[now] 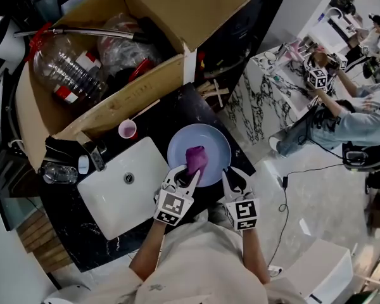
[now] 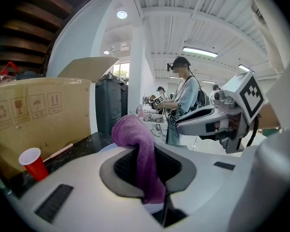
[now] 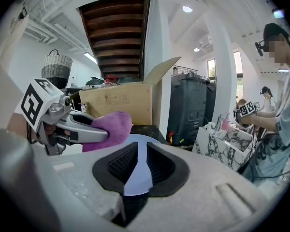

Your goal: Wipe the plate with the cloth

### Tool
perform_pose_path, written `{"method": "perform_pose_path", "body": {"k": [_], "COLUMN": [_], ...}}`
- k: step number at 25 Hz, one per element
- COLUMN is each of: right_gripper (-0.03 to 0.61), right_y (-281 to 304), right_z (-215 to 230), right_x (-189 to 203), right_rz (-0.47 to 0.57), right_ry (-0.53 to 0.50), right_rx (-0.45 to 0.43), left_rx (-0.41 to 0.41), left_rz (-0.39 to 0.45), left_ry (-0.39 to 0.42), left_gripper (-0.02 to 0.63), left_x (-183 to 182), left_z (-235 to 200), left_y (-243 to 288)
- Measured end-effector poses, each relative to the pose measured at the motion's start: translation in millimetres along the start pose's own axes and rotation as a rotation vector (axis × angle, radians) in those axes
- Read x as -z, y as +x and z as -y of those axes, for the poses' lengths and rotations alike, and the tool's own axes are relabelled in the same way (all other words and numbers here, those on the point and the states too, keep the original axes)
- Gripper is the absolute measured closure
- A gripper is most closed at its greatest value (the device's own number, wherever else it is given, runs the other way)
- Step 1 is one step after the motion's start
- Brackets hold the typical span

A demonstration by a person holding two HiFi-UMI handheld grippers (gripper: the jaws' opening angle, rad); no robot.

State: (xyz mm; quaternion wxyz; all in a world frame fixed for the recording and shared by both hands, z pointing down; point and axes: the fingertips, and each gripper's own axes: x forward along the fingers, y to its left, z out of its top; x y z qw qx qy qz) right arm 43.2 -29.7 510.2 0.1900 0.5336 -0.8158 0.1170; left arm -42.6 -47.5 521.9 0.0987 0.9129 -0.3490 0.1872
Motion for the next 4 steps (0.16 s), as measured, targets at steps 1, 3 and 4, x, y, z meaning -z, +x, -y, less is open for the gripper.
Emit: {"method": "perform_pose_path", "body": {"k": [1,3,4], "right_gripper": [0.517,0.517,0.517], "right_y": [0.0,0.0,0.1], "right_z": [-0.2,-0.6,-0.8], "right_x": [-0.2,-0.6,-0.8], "right_rz": [0.002,0.005,0.005], "right_ry": [-0.001,-0.002,-0.003], "right_rx": [-0.001,-0.003,-0.005], "left_rx": [-0.001,-0.003,-0.004], "left_rz": [0.000,-0.001,-0.001], "left_ry": [0.000,0.000,0.000], "left_gripper": [0.555,0.555,0.555], "left_x": [0.2,0.7,1.0], "left_z": [0.4,1.0,1.3], "left_y": [-0.2,-0.7,-0.9]}}
